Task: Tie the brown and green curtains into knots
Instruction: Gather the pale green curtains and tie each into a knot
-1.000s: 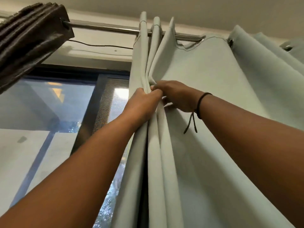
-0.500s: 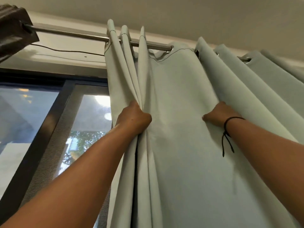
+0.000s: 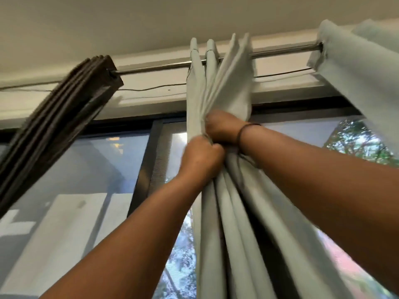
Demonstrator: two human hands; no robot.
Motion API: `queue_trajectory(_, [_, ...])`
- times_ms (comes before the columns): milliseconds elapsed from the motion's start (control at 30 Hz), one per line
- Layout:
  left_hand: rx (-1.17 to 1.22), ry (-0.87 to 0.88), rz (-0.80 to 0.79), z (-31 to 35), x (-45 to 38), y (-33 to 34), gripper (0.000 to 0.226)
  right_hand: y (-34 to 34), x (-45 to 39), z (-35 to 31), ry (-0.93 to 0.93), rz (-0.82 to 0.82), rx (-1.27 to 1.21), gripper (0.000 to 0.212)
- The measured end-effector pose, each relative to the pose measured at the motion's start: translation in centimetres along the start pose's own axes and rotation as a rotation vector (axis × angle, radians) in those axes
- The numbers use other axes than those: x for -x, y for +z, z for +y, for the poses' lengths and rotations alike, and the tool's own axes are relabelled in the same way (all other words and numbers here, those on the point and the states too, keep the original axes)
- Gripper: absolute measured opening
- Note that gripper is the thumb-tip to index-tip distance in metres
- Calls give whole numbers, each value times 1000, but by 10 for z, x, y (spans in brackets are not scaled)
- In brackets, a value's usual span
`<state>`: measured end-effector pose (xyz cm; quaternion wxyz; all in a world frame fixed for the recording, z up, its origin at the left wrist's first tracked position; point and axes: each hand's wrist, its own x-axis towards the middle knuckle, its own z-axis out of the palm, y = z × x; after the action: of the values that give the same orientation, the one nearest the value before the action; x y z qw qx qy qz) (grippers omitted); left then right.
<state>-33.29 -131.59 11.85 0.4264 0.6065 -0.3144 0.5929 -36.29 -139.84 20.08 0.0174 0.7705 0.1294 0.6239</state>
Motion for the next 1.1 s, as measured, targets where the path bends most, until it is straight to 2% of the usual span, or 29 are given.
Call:
queue_trajectory(67, [31,-44,121,-18,-7,-25,16,2,-6,-50,-149,-26,-76,30])
queue_trajectory(133, [51,-81,160,-37,-14,-47,33,0,-10,-61,-166,-52,-157,32])
queue_trajectory(267, [143,-126,-35,-45,-12,-40,46,18,13,-29,-55,-72,-395,28])
queue_trajectory(367, [343,-185,-170,-44,-8,-19,62,33,33,-17,11,-82,-608,25])
queue_trajectory(467, [497,-287,-256,-45,-7,-4,58,32,45,-2,92,-19,-727,17])
queue_trajectory(600, [553,-325,-252,-33,-1,26,41,34,59,20,202,55,-602,12])
queue_trajectory(700, [386,-198,-227,-14,6,57,53,34,71,40,209,82,-564,27])
queue_trajectory(767, [290,-138,-234,2,11,74,51,28,78,57,215,119,-530,34])
queue_trajectory(1100, [174,-94,-172,98,9,155,32,-28,122,181,245,147,-403,38])
